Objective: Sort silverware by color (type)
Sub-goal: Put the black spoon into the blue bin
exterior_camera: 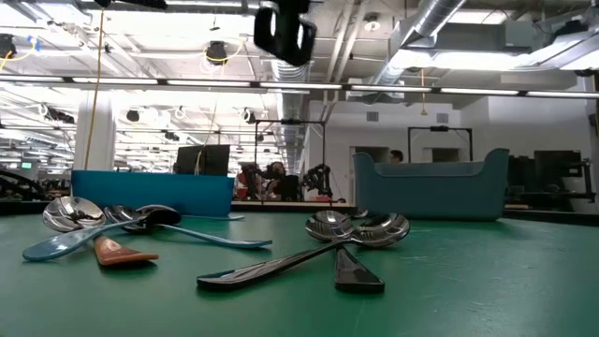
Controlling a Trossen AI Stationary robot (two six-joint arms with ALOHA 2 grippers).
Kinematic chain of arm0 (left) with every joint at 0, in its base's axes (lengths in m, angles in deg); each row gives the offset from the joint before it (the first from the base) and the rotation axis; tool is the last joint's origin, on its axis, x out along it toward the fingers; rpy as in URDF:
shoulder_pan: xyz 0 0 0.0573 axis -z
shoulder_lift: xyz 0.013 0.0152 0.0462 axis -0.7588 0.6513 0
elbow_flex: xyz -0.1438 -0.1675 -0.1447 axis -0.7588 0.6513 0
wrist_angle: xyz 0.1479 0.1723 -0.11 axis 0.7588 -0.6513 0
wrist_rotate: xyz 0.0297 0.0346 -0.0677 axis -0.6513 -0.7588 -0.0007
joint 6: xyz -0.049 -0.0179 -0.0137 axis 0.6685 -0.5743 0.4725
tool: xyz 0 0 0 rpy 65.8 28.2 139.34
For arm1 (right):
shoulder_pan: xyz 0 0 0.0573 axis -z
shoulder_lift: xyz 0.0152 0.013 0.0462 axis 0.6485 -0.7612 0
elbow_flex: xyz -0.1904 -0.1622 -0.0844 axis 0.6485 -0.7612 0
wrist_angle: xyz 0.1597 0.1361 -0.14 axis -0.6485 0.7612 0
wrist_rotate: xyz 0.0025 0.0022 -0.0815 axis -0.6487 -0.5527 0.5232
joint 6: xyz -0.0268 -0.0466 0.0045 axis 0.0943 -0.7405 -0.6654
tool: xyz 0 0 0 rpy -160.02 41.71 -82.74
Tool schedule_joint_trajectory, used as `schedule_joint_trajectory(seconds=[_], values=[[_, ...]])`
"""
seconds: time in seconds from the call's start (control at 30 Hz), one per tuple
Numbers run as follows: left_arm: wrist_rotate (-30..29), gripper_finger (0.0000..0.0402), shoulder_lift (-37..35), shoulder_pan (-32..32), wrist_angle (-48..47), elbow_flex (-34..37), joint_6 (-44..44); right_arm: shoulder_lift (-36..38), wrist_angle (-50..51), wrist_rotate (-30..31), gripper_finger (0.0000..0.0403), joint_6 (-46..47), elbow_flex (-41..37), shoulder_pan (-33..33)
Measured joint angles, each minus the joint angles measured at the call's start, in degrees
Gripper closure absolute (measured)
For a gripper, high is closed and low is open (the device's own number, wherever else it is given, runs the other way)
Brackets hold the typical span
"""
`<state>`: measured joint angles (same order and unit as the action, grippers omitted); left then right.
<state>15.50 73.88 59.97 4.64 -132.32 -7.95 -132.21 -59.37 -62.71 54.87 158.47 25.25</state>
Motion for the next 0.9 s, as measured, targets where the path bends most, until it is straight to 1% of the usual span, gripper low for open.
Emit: schedule_joint_trajectory(seconds=[0.13, 0.23, 0.4, 0.43, 0.5, 0.57, 0.67, 0.77, 0.9], values=[[0.42, 0.0223, 1.84, 0.0, 0.0, 0.0, 0.01, -4.8, 10.98, 0.16, 0.0298, -3.96, 5.25, -1.64], [1.72, 0.0223, 3.48, 0.0, -0.02, 0.01, -0.48, -7.75, 17.8, 0.54, 0.0277, -7.26, 9.16, -2.46], [2.59, 0.0223, 6.13, 0.01, -0.08, -0.01, -0.47, -11.32, 27.03, 1.21, 0.022, -11.31, 14.51, -2.91], [2.62, 0.0223, 6.51, 0.02, -0.3, -0.01, -0.59, -11.97, 27.66, 1.28, 0.0208, -12.08, 15.32, -2.91], [3.36, 0.0223, 7.29, 0.02, -0.53, -0.01, -0.72, -12.55, 29.45, 2.93, 0.0186, -14.66, 16.34, -3.04], [4.5, 0.0223, 7.39, 0.02, -0.73, -0.01, -0.65, -12.58, 31.12, 5.66, 0.0173, -18.01, 16.45, -3.41], [6.6, 0.0223, 6.96, 0.07, -0.97, -0.01, -0.46, -12.53, 32.11, 11.97, 0.0169, -23.42, 16.58, -4.25], [8.43, 0.0223, 5.15, 0.09, -1.31, -0.01, -0.42, -12.53, 34.11, 16.68, 0.0172, -27.94, 16.56, -5.26], [8.61, 0.0223, 1.31, 0.09, -1.27, -0.01, 0.07, -12.53, 35.66, 18.09, 0.0177, -31.34, 16.54, -6.35]])
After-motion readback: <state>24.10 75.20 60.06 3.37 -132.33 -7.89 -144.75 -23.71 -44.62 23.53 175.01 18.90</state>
